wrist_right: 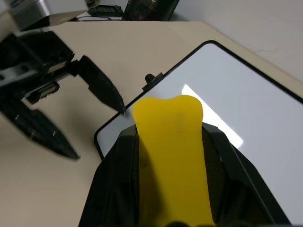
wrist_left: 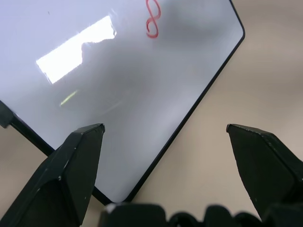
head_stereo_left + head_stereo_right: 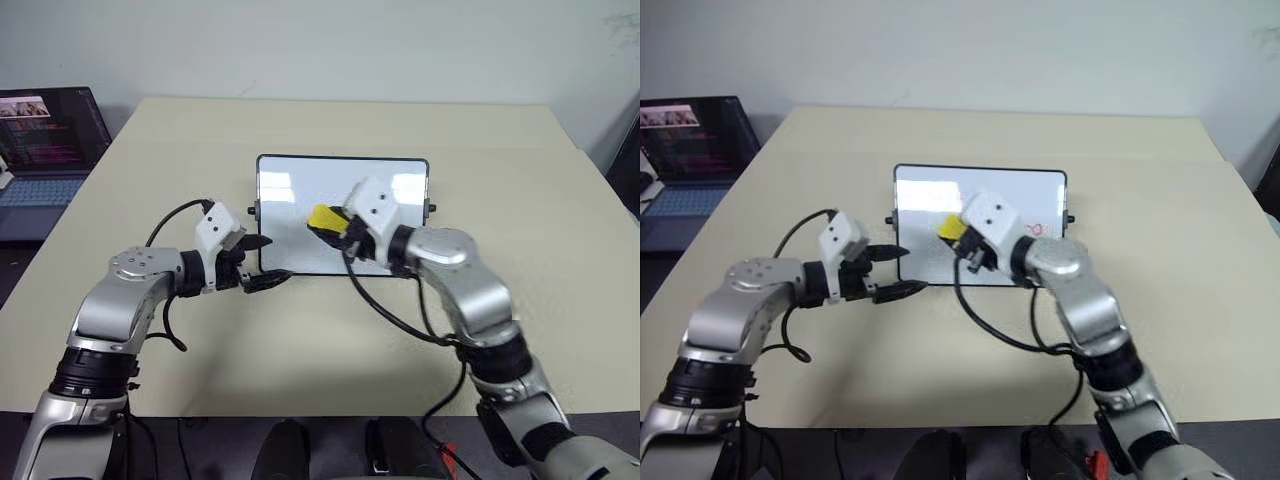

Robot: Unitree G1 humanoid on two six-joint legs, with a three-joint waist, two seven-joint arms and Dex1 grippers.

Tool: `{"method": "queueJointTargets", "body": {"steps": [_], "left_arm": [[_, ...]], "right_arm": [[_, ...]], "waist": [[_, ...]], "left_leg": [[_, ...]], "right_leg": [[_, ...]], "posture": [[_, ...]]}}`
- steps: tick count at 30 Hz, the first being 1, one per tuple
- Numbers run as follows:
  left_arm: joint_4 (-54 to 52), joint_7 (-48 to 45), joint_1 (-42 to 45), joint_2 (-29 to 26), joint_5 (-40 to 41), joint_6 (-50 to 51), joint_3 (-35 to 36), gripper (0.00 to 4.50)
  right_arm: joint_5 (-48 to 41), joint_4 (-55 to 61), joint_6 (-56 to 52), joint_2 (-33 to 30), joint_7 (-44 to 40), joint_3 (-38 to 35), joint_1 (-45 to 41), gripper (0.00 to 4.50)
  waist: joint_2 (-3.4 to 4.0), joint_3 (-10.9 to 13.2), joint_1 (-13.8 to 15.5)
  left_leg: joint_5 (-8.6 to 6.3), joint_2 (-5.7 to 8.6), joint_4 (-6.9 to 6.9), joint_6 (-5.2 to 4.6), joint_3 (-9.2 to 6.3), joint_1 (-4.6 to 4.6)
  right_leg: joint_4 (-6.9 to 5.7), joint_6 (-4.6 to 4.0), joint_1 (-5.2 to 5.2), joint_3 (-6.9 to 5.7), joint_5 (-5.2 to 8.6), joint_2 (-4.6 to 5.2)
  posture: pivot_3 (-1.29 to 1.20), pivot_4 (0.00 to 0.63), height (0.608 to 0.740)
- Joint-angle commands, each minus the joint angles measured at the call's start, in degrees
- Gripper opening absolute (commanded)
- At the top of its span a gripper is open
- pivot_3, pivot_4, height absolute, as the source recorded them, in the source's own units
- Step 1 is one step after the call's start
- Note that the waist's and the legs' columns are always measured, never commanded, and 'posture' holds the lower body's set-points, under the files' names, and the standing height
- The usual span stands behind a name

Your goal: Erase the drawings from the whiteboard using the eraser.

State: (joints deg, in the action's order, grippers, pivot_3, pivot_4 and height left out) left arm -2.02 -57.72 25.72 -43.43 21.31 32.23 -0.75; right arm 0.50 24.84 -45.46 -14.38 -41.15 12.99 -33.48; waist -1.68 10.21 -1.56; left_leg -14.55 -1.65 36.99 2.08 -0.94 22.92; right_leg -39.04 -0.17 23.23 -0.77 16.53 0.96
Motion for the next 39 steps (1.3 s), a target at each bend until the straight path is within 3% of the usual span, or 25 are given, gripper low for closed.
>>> {"method": "queueJointTargets", "body": {"steps": [1, 5, 9, 14, 23, 32, 39], "left_arm": [[0.6, -0.3, 0.9, -0.5, -0.1, -1.3, 1.4, 4.5], [-0.2, 0.1, -0.9, -0.3, 0.7, -0.5, 2.2, 4.5], [0.5, 0.9, -1.2, 0.6, 0.9, -0.9, 2.8, 4.5], [3.0, 1.1, 0.6, 2.2, 1.2, -2.3, 3.6, 4.5], [5.0, -0.1, 1.8, 1.2, -0.3, -1.7, 2.1, 4.5], [6.1, -2.5, 2.3, -0.6, -3.9, -3.7, -0.9, 4.5], [5.3, -2.7, 2.8, 0.0, -4.2, -3.9, -1.1, 4.5]], "right_arm": [[-2.6, 8.0, -3.0, -3.9, 0.5, -4.0, 5.6, 1.35], [-1.5, 10.0, 0.3, -5.9, 5.3, -5.1, 13.3, 1.35], [-2.1, 10.2, 5.1, -3.4, 10.3, -5.8, 19.3, 1.35], [-2.0, 9.6, 7.6, -1.8, 12.9, -3.0, 21.8, 1.35], [0.1, 2.4, 6.5, 1.5, 16.2, 3.7, 10.5, 1.35], [5.9, -22.8, 11.6, 4.0, 18.2, 7.3, -9.0, 1.35], [8.7, -29.7, 11.6, 1.1, 11.6, 13.2, -10.0, 1.35]], "waist": [[0.0, 0.0, 0.0], [-0.01, 0.0, -0.2], [-0.01, 0.0, -0.3], [-0.01, 0.0, -0.1], [-0.01, 0.0, -0.2], [-0.02, 0.0, -0.2], [-0.03, 0.0, -0.2]], "left_leg": [[0.0, 0.0, 0.0, 0.0, 0.0, -0.01], [0.0, -0.01, -0.01, 0.0, 0.02, -0.02], [0.0, -0.07, -0.02, 0.0, 0.04, -0.05], [0.01, -0.01, 0.04, 0.01, 0.09, -0.04], [0.01, -0.06, 0.05, 0.01, 0.03, -0.07], [0.01, -0.03, 0.04, 0.01, 0.1, -0.04], [0.01, -0.02, 0.04, 0.0, 0.13, 0.01]], "right_leg": [[0.0, 0.0, -0.02, 0.0, 0.0, 0.0], [0.0, 0.01, 0.0, 0.02, 0.01, -0.03], [-0.03, 0.01, 0.02, 0.07, 0.01, -0.11], [-0.05, 0.04, 0.01, 0.09, 0.0, -0.1], [-0.08, 0.04, 0.01, 0.06, -0.01, -0.14], [-0.05, 0.02, 0.03, 0.09, -0.02, -0.1], [-0.03, 0.01, 0.05, 0.12, -0.02, -0.04]], "posture": [[0.0, 0.15, 0.74], [0.0, 0.15, 0.74], [0.0, 0.15, 0.74], [0.0, 0.15, 0.74], [0.0, 0.15, 0.74], [0.0, 0.15, 0.74], [0.0, 0.15, 0.74]]}}
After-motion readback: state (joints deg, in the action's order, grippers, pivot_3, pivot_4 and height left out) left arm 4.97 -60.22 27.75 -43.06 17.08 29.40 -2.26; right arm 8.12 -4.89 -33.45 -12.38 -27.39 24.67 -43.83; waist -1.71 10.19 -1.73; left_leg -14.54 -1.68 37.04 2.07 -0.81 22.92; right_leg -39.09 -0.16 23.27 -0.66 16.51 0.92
